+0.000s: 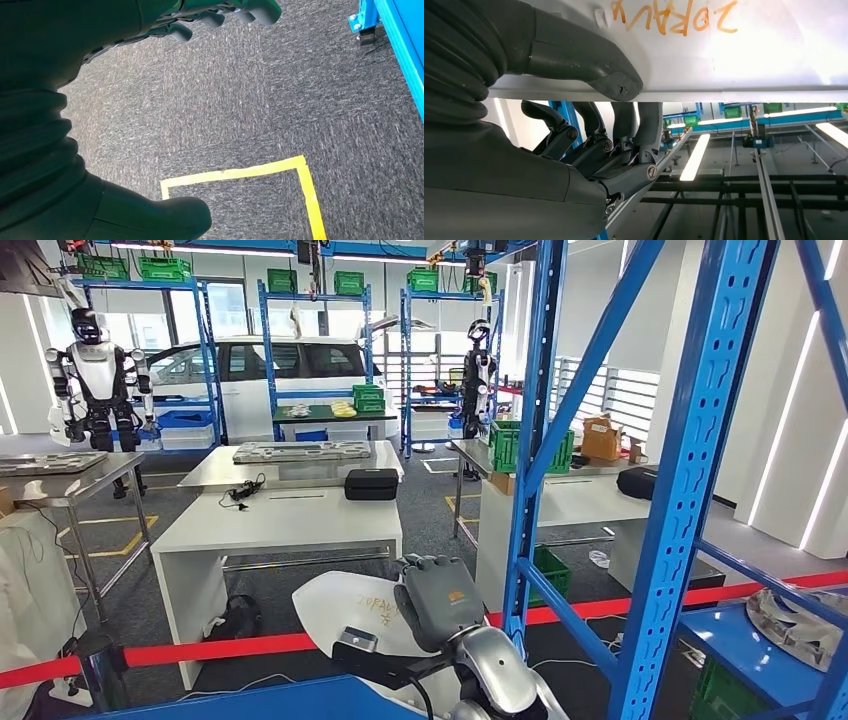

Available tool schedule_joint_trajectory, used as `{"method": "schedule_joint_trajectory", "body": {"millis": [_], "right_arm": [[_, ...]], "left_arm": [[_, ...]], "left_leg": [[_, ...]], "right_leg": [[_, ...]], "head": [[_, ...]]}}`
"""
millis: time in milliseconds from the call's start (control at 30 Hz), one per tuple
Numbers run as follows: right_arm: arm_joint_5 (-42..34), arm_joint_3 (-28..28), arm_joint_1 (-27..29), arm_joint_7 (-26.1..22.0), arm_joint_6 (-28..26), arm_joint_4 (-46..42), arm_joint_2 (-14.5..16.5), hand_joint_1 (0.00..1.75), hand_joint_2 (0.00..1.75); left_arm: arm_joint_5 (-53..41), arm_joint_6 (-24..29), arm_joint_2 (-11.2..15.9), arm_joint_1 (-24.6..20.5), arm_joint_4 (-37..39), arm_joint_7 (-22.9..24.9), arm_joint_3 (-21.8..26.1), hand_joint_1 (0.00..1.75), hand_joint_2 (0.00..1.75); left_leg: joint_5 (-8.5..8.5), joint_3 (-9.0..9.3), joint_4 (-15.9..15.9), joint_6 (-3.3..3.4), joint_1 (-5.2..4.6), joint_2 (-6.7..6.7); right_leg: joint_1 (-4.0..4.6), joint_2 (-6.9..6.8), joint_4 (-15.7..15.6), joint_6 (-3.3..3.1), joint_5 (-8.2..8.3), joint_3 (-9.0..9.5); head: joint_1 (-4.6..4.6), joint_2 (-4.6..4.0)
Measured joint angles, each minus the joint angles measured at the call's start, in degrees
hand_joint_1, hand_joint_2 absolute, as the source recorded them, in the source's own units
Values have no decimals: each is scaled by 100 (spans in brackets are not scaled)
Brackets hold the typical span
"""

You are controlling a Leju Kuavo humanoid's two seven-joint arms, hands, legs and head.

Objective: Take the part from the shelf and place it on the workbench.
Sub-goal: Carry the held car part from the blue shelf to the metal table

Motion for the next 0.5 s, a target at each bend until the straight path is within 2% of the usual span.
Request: {"method": "schedule_joint_trajectory", "body": {"millis": [33, 67, 100, 133, 167, 233, 300, 367, 400, 467, 500], "right_arm": [[7, -8, 5, -18, -2, 0, -1, 175, 175], [14, -19, 2, -35, -5, -1, -1, 175, 175], [21, -28, -5, -45, -13, -1, -1, 175, 175], [27, -37, -11, -50, -21, -1, 0, 175, 175], [31, -45, -14, -53, -28, -1, 0, 175, 175], [33, -61, -15, -53, -35, -1, 0, 175, 175], [33, -74, -19, -54, -37, -1, 3, 175, 175], [33, -76, -22, -57, -37, -1, 9, 175, 175], [33, -76, -20, -60, -36, -1, 10, 175, 175], [32, -78, -3, -73, -35, -1, 10, 175, 175], [31, -78, 13, -79, -34, -1, 10, 175, 175]], "left_arm": [[-4, 0, -2, -2, 0, -1, 1, 0, 175], [-9, 0, -4, -4, -1, -1, 2, 0, 175], [-14, 0, -5, -7, -2, -2, 3, 0, 175], [-18, 1, -5, -10, -2, -2, 4, 0, 175], [-23, 1, -4, -13, -3, -2, 4, 0, 175], [-29, 1, -2, -16, -2, -2, 5, 0, 175], [-34, 1, -3, -18, -2, -2, 8, 0, 175], [-41, 1, -7, -22, -1, -2, 9, 0, 175], [-46, 1, -8, -25, -1, -2, 9, 0, 175], [-54, 0, -7, -27, 0, -1, 9, 0, 175], [-55, -1, -5, -27, 0, 0, 9, 0, 175]], "left_leg": [[-10, -2, 16, -16, 9, -1], [-26, -2, 38, -41, 20, -3], [-43, -8, 61, -76, 25, -7], [-59, -16, 85, -119, 26, -13], [-65, -25, 97, -163, 25, -17], [-49, -33, 79, -255, 31, -22], [-50, -45, 70, -322, 48, -21], [-201, -141, 261, -355, 54, -16], [-362, -259, 532, -367, 54, -14], [-724, -595, 1298, -387, 50, -13], [-821, -727, 1600, -389, 48, -14]], "right_leg": [[-15, -3, -219, 2, 168, 95], [-27, -6, -611, 2, 386, 283], [-25, -5, -1004, -2, 532, 475], [-18, 0, -1310, -19, 632, 621], [-4, 8, -1477, -43, 661, 695], [27, 27, -1517, -123, 659, 687], [20, 27, -1545, -200, 691, 679], [0, 19, -1576, -257, 722, 681], [1, 15, -1579, -277, 729, 676], [14, 11, -1575, -306, 740, 656], [22, 10, -1571, -312, 743, 646]], "head": [[1, 0], [1, 0], [2, 0], [1, 0], [-3, 0], [-13, 0], [-17, 0], [-26, 0], [-32, 0], [-40, 0], [-42, 0]]}}
